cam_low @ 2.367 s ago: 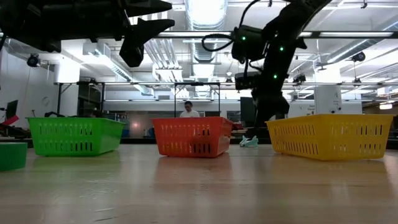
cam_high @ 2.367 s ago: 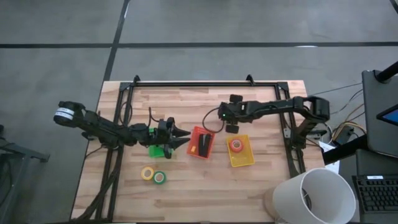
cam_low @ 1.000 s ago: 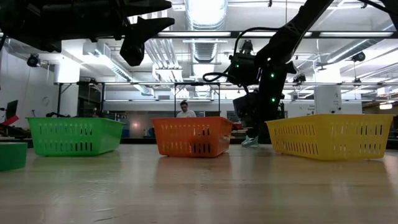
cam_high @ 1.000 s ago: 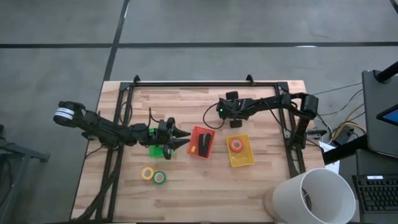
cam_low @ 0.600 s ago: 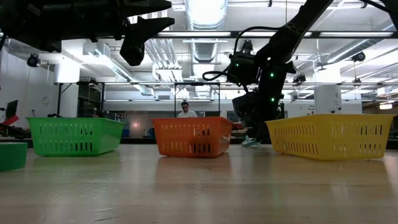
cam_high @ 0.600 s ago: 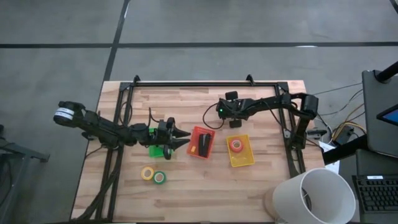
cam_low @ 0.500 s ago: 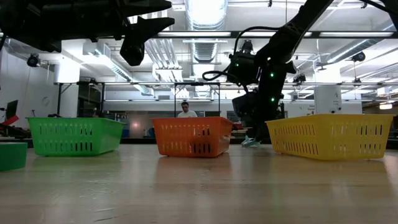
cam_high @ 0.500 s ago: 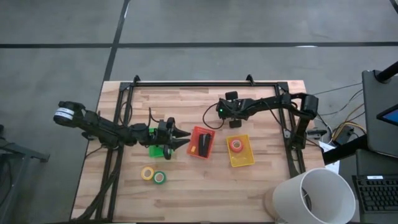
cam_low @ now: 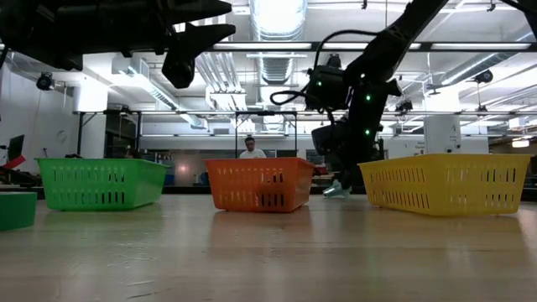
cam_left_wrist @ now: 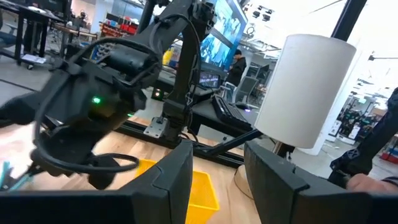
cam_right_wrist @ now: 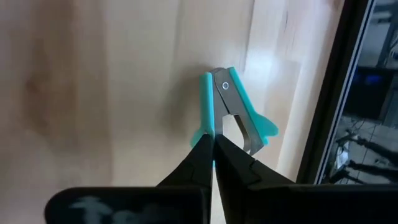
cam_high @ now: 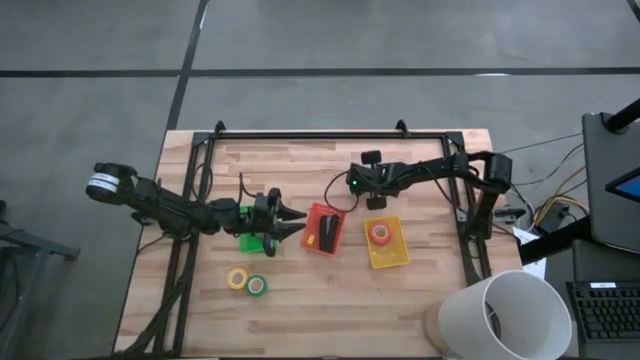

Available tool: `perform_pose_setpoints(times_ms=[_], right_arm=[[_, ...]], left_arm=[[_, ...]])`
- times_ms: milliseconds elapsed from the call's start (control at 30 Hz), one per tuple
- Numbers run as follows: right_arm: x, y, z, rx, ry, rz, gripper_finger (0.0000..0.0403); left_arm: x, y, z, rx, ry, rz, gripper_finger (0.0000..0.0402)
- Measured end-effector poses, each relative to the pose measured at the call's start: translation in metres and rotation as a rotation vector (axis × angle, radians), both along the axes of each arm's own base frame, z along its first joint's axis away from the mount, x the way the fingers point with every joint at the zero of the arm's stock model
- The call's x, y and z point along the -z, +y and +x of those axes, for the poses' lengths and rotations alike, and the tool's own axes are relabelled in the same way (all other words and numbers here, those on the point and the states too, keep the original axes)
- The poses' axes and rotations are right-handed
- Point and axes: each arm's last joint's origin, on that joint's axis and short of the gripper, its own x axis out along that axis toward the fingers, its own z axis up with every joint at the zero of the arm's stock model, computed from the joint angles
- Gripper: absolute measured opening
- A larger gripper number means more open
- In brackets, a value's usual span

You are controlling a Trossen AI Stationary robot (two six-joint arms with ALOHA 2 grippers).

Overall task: Pick and place Stapler, Stapler remover, tape
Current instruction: Put the light blue staple remover into the green bin

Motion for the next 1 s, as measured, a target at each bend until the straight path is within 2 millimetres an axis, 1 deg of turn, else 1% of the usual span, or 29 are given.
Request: perform_pose_setpoints(times_ms=[133, 233, 333, 500, 600, 700, 767, 867, 1000], right_arm=[[-0.008, 0.017, 0.006, -0.056, -0.026, -0.008, 0.0008], [-0.016, 0.036, 0.008, -0.114, -0.043, -0.012, 0.0008], [-0.029, 0.057, 0.009, -0.173, -0.078, -0.015, 0.0008], [-0.051, 0.098, 0.008, -0.275, -0.166, -0.040, 0.0008], [-0.062, 0.117, 0.006, -0.311, -0.187, -0.122, 0.0008], [-0.077, 0.136, 0.007, -0.346, -0.245, -0.134, 0.0008], [-0.086, 0.148, 0.010, -0.356, -0.300, -0.125, 0.0008], [-0.094, 0.163, 0.018, -0.367, -0.349, -0.113, 0.0008], [-0.097, 0.178, 0.034, -0.385, -0.383, -0.110, 0.0008]], left_arm=[[0.001, 0.000, 0.000, -0.008, 0.013, 0.030, 0.0147], [0.002, 0.000, 0.000, -0.023, 0.025, 0.037, 0.0147], [0.005, 0.002, 0.000, -0.093, 0.049, 0.031, 0.0147], [0.011, 0.008, 0.000, -0.279, 0.114, 0.008, 0.0147], [0.012, 0.009, -0.001, -0.326, 0.131, 0.007, 0.0147], [0.012, 0.009, -0.001, -0.338, 0.132, 0.010, 0.0147], [0.012, 0.009, -0.001, -0.340, 0.134, 0.013, 0.0147], [0.012, 0.009, -0.001, -0.340, 0.131, 0.011, 0.0147], [0.010, 0.009, 0.002, -0.340, 0.131, 0.011, 0.0147]])
